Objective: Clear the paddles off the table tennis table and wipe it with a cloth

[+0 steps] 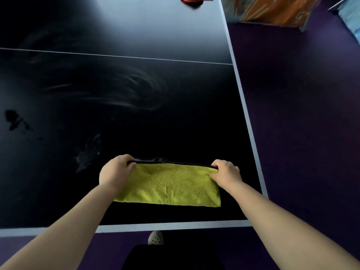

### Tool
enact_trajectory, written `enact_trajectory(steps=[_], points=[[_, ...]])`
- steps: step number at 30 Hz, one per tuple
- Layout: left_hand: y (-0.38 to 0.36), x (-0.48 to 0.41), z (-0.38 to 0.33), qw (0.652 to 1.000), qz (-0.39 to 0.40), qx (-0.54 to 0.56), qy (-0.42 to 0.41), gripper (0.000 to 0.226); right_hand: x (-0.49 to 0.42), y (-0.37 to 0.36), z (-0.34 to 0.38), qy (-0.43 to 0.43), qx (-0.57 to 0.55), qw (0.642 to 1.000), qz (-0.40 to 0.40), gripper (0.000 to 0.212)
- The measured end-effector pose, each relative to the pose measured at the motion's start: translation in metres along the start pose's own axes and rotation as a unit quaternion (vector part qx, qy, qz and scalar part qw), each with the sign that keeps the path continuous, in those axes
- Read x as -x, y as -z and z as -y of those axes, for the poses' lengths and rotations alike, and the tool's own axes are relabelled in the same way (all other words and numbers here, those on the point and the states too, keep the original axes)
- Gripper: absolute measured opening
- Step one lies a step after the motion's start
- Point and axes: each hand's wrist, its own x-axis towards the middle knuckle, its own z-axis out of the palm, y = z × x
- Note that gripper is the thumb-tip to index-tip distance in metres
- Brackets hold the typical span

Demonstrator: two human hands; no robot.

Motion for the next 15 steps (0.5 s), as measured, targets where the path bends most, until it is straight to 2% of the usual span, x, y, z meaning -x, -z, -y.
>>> enact_trajectory(steps=[3, 6, 9, 12, 15], points=[[-0.022, 0.006, 0.002, 0.998, -0.047, -0.047, -0.019, 0.035, -0.011, -0.005, 0.003, 0.021, -0.002, 1.000, 0.012, 0.041], [-0.039, 0.016, -0.001, 0.987, -0.071, -0.115, -0.083, 0.056, -0.016, -0.008, 0.006, 0.022, -0.015, 0.999, 0.034, 0.046], [-0.050, 0.027, -0.011, 0.974, -0.028, -0.140, -0.177, 0.055, -0.015, -0.003, 0.010, 0.012, -0.034, 0.997, 0.066, 0.042], [-0.065, 0.037, -0.018, 0.949, 0.018, -0.182, -0.256, 0.062, -0.014, 0.001, 0.009, 0.015, -0.111, 0.989, 0.096, 0.024], [-0.071, 0.041, -0.021, 0.950, 0.065, -0.198, -0.233, 0.068, -0.010, 0.014, 0.004, 0.035, -0.154, 0.978, 0.134, 0.023]])
